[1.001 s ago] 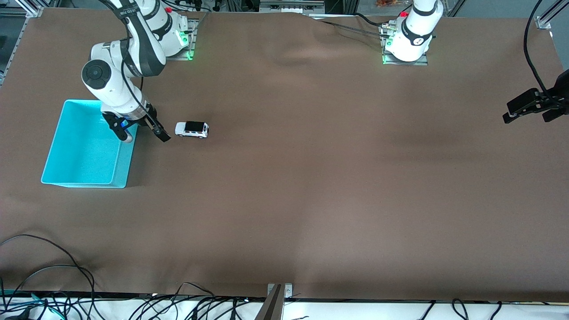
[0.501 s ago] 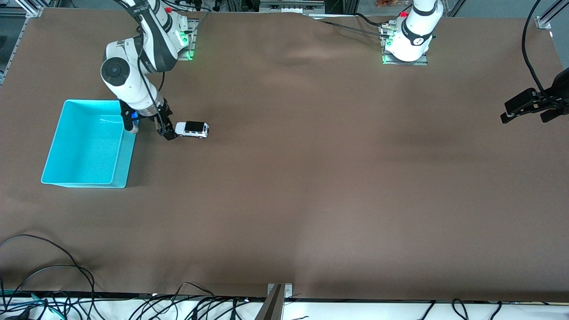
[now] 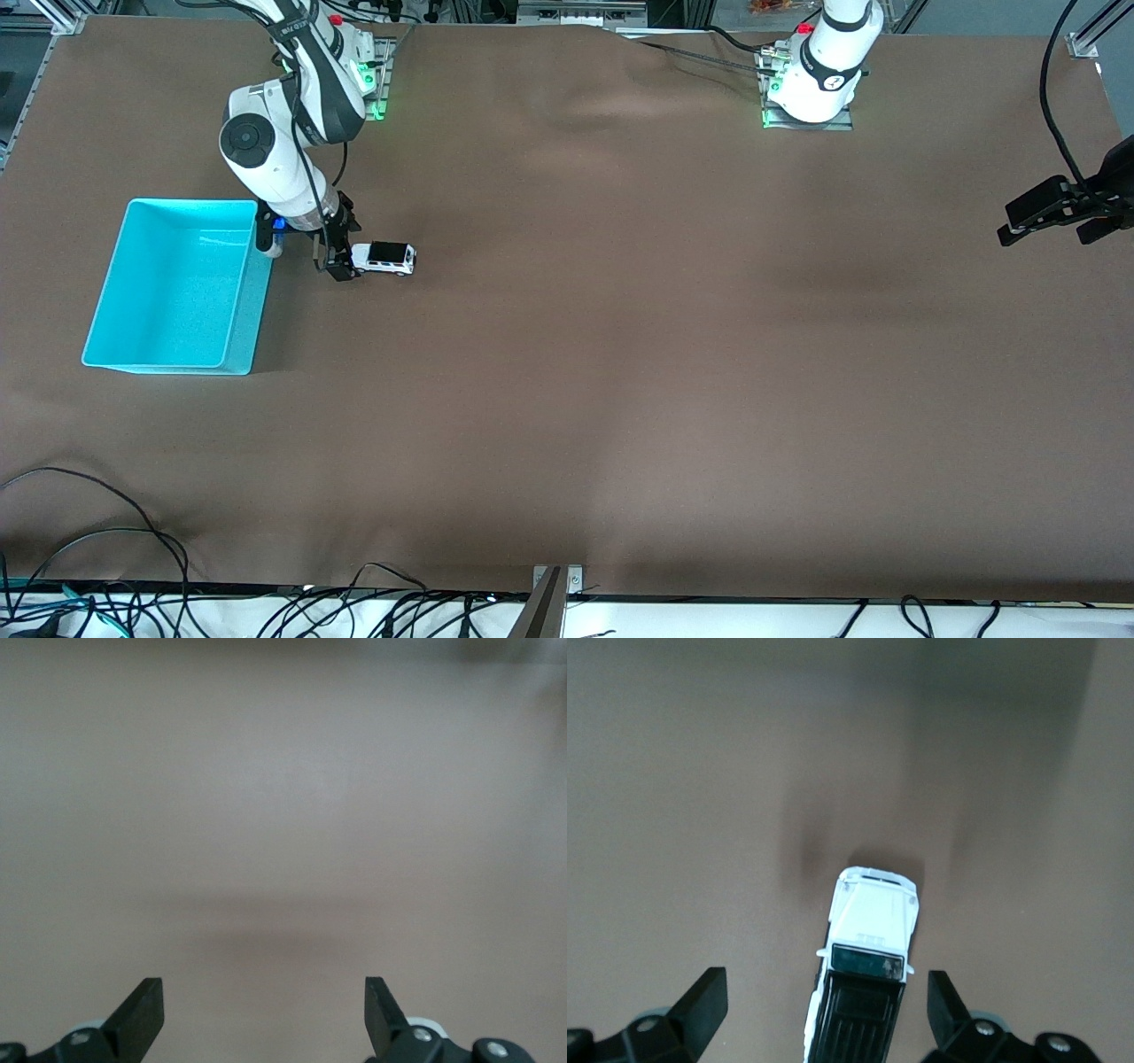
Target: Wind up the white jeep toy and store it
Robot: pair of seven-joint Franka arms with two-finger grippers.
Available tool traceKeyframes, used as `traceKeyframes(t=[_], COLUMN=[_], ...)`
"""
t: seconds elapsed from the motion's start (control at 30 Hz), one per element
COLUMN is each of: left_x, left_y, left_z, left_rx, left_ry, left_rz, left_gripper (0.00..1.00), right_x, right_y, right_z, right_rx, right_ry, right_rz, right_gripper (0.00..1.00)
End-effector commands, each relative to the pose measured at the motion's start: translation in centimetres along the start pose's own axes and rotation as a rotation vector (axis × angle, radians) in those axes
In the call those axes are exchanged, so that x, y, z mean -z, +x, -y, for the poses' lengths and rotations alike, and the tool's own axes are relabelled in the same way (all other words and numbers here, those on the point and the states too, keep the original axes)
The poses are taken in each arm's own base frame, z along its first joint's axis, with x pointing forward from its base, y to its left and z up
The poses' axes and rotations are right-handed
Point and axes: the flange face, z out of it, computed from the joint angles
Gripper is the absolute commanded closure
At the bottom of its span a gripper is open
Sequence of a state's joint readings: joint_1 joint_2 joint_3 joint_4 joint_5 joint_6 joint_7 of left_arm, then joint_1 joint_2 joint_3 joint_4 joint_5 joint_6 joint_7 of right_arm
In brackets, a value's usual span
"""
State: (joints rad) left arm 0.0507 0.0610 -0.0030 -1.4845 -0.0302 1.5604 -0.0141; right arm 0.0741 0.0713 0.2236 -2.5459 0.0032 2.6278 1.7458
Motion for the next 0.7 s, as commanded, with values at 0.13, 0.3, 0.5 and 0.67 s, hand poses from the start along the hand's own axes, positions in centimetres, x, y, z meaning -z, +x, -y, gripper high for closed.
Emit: traceKeyframes(t=[0.13, 0.3, 0.5, 0.67], left_x=[0.8, 0.8, 0.8, 0.8], left_y=[-0.1, -0.1, -0.1, -0.1], left_z=[-0.1, -0.1, -0.2, -0.2], left_rx=[-0.015, -0.015, -0.017, -0.017], left_ry=[-0.029, -0.029, -0.029, -0.029], left_rz=[-0.013, -0.013, -0.013, -0.013], left_gripper=[0.0, 0.0, 0.0, 0.0], right_x=[-1.3, -1.9, -3.2, -4.3], right_y=[-2.5, -2.7, -3.2, -3.4], right_z=[-1.3, -1.7, -2.0, -2.0], right_rx=[-0.052, -0.052, -0.043, -0.043], right_ry=[-0.007, -0.022, -0.031, -0.023], right_rz=[0.0, -0.002, 0.003, 0.013], right_gripper=[0.0, 0.0, 0.0, 0.0])
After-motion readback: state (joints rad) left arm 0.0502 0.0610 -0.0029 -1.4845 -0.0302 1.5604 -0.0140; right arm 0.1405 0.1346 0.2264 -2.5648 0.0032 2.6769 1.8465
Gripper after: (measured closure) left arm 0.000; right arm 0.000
